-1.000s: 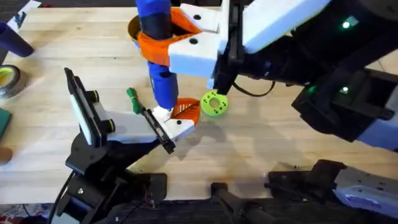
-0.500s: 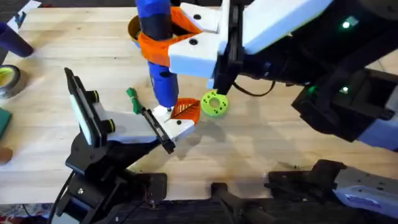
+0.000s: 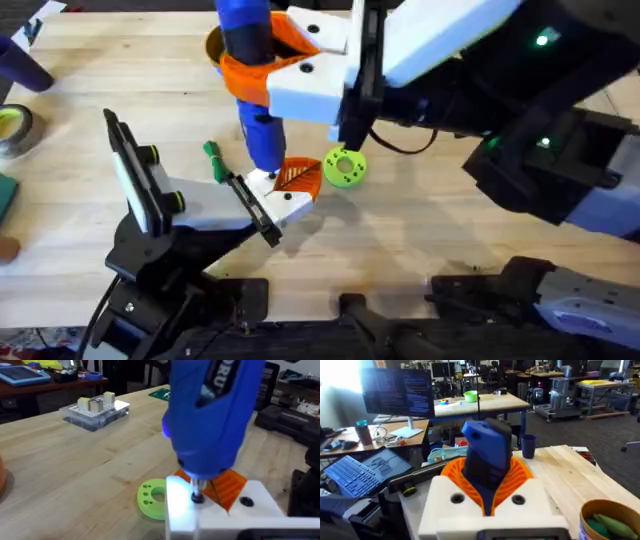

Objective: Pick up the gripper from the table and insert it into the empty holder that is missing its gripper. Then pick up a screw, insert it into the mounting hole, and use the screwdriver to tighten it. Finally, clean up the table by picking up the vegetable and placing it into the bucket.

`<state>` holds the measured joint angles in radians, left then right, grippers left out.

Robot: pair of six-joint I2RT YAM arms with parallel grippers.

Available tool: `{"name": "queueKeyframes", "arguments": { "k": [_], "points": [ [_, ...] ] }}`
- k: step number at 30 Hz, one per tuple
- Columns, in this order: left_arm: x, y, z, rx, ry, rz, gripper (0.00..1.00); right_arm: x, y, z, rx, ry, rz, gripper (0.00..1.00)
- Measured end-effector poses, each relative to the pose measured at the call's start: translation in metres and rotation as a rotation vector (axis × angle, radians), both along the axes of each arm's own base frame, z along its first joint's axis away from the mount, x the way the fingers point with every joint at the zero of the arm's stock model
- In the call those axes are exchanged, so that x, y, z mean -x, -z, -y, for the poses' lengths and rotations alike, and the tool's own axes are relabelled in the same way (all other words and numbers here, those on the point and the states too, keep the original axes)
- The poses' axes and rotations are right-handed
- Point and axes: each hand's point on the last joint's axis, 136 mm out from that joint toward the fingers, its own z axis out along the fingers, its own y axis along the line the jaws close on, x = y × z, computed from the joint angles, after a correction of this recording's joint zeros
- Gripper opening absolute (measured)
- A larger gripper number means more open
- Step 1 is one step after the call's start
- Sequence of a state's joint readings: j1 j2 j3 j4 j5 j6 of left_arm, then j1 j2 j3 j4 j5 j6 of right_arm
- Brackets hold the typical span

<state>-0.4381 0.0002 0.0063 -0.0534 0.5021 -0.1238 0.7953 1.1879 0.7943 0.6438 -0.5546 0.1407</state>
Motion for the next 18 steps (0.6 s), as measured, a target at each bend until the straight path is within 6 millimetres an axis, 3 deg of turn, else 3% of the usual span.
{"name": "queueKeyframes", "arguments": {
  "k": [18],
  "points": [
    [-0.0001,0.0001,-0.0001,0.003,-0.001,-0.005,0.016,0.0016,0.0016,-0.0022,0.004,-0.013,0.007,0.048]
  ]
}}
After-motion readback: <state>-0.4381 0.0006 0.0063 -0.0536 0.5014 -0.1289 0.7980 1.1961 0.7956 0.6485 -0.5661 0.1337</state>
